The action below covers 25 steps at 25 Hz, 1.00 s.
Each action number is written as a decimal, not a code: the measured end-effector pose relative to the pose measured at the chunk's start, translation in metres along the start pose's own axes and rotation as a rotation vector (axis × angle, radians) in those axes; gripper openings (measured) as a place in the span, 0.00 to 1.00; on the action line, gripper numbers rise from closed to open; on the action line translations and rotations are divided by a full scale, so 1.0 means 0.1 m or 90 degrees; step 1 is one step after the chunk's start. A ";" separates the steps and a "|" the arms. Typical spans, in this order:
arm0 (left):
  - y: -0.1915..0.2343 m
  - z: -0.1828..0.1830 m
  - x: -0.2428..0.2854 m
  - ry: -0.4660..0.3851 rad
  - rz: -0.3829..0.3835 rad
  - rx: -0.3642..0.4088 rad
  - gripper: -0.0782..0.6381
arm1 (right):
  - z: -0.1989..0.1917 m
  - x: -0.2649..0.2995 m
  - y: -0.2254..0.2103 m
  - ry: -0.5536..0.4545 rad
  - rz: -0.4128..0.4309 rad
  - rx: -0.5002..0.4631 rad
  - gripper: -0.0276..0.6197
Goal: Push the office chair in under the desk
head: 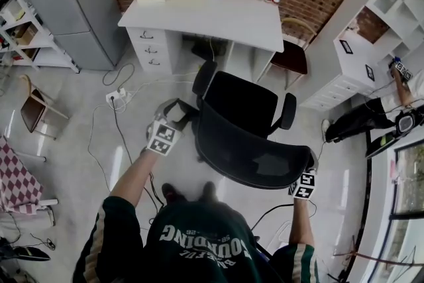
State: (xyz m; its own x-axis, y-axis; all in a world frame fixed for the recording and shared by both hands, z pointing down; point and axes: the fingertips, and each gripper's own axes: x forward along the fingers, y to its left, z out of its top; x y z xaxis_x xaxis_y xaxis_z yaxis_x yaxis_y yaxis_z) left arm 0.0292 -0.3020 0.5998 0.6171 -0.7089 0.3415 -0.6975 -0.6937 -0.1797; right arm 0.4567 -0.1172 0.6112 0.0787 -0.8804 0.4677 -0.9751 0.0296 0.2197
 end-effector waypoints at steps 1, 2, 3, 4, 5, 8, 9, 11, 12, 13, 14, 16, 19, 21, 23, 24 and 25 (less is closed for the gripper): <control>0.03 -0.02 -0.05 0.001 0.002 -0.001 0.46 | -0.01 0.01 0.03 0.002 0.000 -0.004 0.50; 0.06 -0.04 -0.10 0.001 0.004 -0.002 0.46 | -0.01 0.02 0.05 0.004 0.000 -0.008 0.50; 0.08 -0.07 -0.15 0.002 0.006 -0.003 0.46 | -0.02 0.04 0.07 0.006 0.001 -0.010 0.50; 0.11 -0.09 -0.19 0.002 0.008 -0.003 0.46 | -0.03 0.05 0.10 0.008 0.003 -0.011 0.50; 0.14 -0.11 -0.24 0.002 0.011 -0.004 0.46 | -0.02 0.05 0.16 0.008 0.008 -0.008 0.50; 0.23 -0.18 -0.38 0.001 0.020 -0.009 0.46 | 0.14 0.08 0.36 -0.003 0.028 -0.002 0.50; 0.27 -0.21 -0.42 0.000 0.024 -0.013 0.46 | 0.17 0.10 0.41 -0.006 0.033 -0.004 0.50; 0.33 -0.25 -0.51 -0.003 0.032 -0.021 0.47 | 0.21 0.13 0.50 -0.008 0.040 -0.008 0.50; 0.37 -0.28 -0.56 -0.004 0.036 -0.025 0.47 | 0.23 0.15 0.55 -0.010 0.042 -0.009 0.50; 0.41 -0.30 -0.60 -0.004 0.040 -0.027 0.47 | 0.24 0.17 0.60 -0.012 0.045 -0.011 0.50; 0.45 -0.33 -0.64 -0.004 0.043 -0.029 0.47 | 0.26 0.18 0.66 -0.013 0.049 -0.012 0.50; 0.52 -0.39 -0.74 0.000 0.051 -0.031 0.47 | 0.30 0.21 0.77 -0.017 0.059 -0.016 0.50; 0.64 -0.46 -0.87 0.005 0.063 -0.035 0.47 | 0.35 0.26 0.90 -0.020 0.062 -0.028 0.50; 0.72 -0.50 -0.96 0.006 0.073 -0.039 0.47 | 0.37 0.28 0.99 -0.023 0.063 -0.036 0.50; 0.80 -0.54 -1.05 0.007 0.080 -0.042 0.47 | 0.43 0.29 1.12 -0.025 0.070 -0.040 0.50; 0.84 -0.57 -1.10 0.008 0.083 -0.043 0.47 | 0.45 0.30 1.17 -0.027 0.073 -0.043 0.50; 0.87 -0.59 -1.13 0.010 0.086 -0.044 0.47 | 0.48 0.31 1.22 -0.028 0.077 -0.045 0.50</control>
State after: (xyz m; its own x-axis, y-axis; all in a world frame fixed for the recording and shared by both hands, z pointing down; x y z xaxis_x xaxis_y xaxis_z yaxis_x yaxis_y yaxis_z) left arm -0.1229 -0.2744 0.5998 0.5107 -0.7926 0.3332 -0.7973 -0.5816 -0.1614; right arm 0.3299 -0.1636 0.6119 -0.0484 -0.8881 0.4571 -0.9597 0.1682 0.2252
